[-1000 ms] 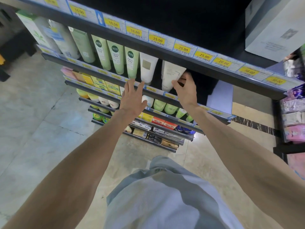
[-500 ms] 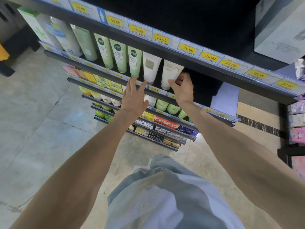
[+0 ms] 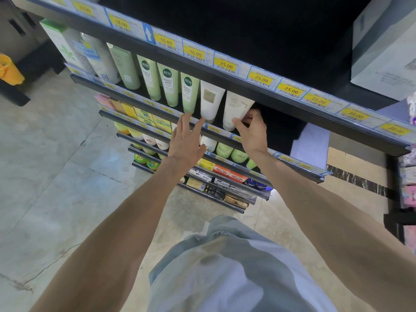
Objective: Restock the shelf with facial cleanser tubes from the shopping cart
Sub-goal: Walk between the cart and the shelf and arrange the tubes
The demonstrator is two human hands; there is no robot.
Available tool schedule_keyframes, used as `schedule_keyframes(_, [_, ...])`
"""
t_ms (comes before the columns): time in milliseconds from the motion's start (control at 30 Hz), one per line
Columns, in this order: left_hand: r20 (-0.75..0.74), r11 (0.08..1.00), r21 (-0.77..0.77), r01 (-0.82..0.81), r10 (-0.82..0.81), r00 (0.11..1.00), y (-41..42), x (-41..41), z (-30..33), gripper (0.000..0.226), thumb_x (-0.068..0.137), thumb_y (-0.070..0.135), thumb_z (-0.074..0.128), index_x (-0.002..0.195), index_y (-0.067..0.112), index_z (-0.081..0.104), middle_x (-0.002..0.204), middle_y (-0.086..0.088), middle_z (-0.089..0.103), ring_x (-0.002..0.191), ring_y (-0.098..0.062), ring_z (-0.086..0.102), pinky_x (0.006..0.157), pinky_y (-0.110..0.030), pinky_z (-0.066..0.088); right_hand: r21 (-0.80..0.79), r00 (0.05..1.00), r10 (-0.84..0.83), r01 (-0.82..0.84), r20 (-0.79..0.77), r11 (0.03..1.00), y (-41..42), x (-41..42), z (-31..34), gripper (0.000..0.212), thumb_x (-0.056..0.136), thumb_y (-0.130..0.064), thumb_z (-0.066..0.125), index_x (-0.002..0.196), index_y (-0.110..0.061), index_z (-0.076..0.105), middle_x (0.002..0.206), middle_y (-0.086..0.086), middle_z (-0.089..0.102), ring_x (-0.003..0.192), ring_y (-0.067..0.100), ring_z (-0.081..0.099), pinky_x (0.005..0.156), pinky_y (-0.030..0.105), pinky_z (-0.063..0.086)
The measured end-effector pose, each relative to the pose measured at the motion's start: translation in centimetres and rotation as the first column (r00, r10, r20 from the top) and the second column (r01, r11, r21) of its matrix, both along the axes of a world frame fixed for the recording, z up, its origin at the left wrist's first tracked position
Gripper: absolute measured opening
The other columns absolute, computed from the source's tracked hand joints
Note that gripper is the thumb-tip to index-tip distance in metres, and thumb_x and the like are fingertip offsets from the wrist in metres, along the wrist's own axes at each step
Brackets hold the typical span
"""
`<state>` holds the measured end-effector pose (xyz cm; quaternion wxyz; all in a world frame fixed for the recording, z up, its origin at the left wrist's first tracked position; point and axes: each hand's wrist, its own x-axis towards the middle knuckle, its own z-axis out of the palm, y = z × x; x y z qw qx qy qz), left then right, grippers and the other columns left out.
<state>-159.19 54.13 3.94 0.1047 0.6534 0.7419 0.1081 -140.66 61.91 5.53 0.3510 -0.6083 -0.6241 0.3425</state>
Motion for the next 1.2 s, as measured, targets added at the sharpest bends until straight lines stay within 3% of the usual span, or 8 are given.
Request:
schedule_keyframes(133, [-0.003, 1.000, -0.005, 0.001, -0.001, 1.000, 0.0, 0.1, 0.0, 0.083, 0.090, 0.034, 0.074, 0.157, 0.027, 0.025, 0.161, -0.013, 0.014, 0.153, -0.033, 0.015, 0.116, -0.051, 0.039, -0.007, 1.000, 0.011, -0.011, -0.004, 1.000, 0.0, 0.1, -0.1, 0.034, 0.096, -0.020, 0.070, 0.125, -0.011, 0.056, 0.130, 0.001, 0.065, 0.111, 0.001, 0.058, 0.085, 0.007, 0.043])
schedule_keyframes(367, [-0.010, 0.998, -0.058, 0.024, -0.025, 1.000, -0.4, 0.0, 0.6, 0.086, 0.094, 0.038, 0.069, 0.161, 0.028, 0.015, 0.165, -0.013, 0.008, 0.156, -0.033, 0.008, 0.120, -0.051, 0.032, -0.009, 1.000, 0.028, -0.028, -0.006, 1.000, -0.4, 0.1, 0.3, 0.038, 0.095, -0.021, 0.071, 0.128, -0.012, 0.055, 0.131, 0.001, 0.065, 0.113, 0.003, 0.059, 0.102, 0.029, 0.052])
schedule_keyframes(467, [0.015, 0.998, -0.050, 0.042, -0.041, 0.999, -1.1, -0.2, 1.0, 0.082, 0.098, 0.039, 0.062, 0.162, 0.027, 0.011, 0.167, -0.013, 0.007, 0.157, -0.032, 0.006, 0.123, -0.051, 0.027, -0.022, 0.997, 0.070, -0.070, 0.034, 0.997, -1.1, 0.6, 0.7, 0.055, 0.093, -0.027, 0.074, 0.140, -0.013, 0.049, 0.138, 0.001, 0.061, 0.122, 0.007, 0.056, 0.106, 0.030, 0.048])
schedule_keyframes(600, [-0.001, 0.992, 0.017, 0.123, -0.123, 0.992, -2.4, -0.5, 1.0, 0.075, 0.103, 0.045, 0.052, 0.163, 0.024, 0.012, 0.170, -0.011, 0.010, 0.158, -0.028, 0.005, 0.125, -0.050, 0.022, -0.049, 0.972, 0.102, -0.094, 0.210, 0.994, -2.9, 2.1, 0.9, 0.081, 0.091, -0.041, 0.073, 0.157, -0.018, 0.030, 0.157, 0.003, 0.043, 0.143, 0.017, 0.041, 0.116, 0.035, 0.037])
schedule_keyframes(733, [-0.021, 0.978, 0.065, 0.200, -0.199, 0.980, -4.3, -0.1, 0.9, 0.070, 0.105, 0.050, 0.042, 0.163, 0.022, 0.016, 0.170, -0.009, 0.012, 0.158, -0.026, 0.004, 0.127, -0.049, 0.016, -0.016, 0.876, 0.097, -0.102, 0.472, 0.995, -6.3, 3.6, 1.3, 0.089, 0.091, -0.044, 0.073, 0.160, -0.022, 0.022, 0.164, 0.004, 0.031, 0.151, 0.023, 0.028, 0.123, 0.043, 0.027])
schedule_keyframes(900, [-0.083, 0.949, 0.039, 0.313, -0.309, 0.947, -6.9, 2.1, 0.9, 0.069, 0.106, 0.054, 0.035, 0.163, 0.023, 0.012, 0.171, -0.009, 0.006, 0.159, -0.027, 0.000, 0.127, -0.051, 0.012, -0.061, 0.768, 0.085, -0.060, 0.634, 0.996, -11.9, 6.0, 0.8, 0.092, 0.090, -0.056, 0.069, 0.160, -0.028, 0.015, 0.167, 0.002, 0.019, 0.155, 0.024, 0.015, 0.127, 0.047, 0.013])
schedule_keyframes(1100, [-0.115, 0.886, -0.009, 0.464, -0.462, 0.879, -10.0, 6.8, 0.1, 0.070, 0.105, 0.057, 0.033, 0.163, 0.024, 0.014, 0.170, -0.010, 0.012, 0.158, -0.027, 0.006, 0.126, -0.051, 0.015, -0.048, 0.646, 0.049, -0.019, 0.761, 0.999, -18.9, 11.4, 0.2, 0.093, 0.088, -0.068, 0.062, 0.159, -0.024, 0.021, 0.166, 0.008, 0.024, 0.154, 0.031, 0.018, 0.123, 0.054, 0.021])
schedule_keyframes(1200, [-0.109, 0.849, -0.018, 0.528, -0.527, 0.843, -11.4, 9.8, 0.1, 0.071, 0.103, 0.057, 0.035, 0.163, 0.024, 0.016, 0.169, -0.009, 0.017, 0.157, -0.027, 0.012, 0.126, -0.050, 0.018, -0.082, 0.641, 0.015, 0.074, 0.767, 0.994, -22.5, 14.8, 0.0, 0.094, 0.089, -0.070, 0.059, 0.161, -0.025, 0.017, 0.167, 0.008, 0.023, 0.155, 0.033, 0.017, 0.123, 0.054, 0.021])
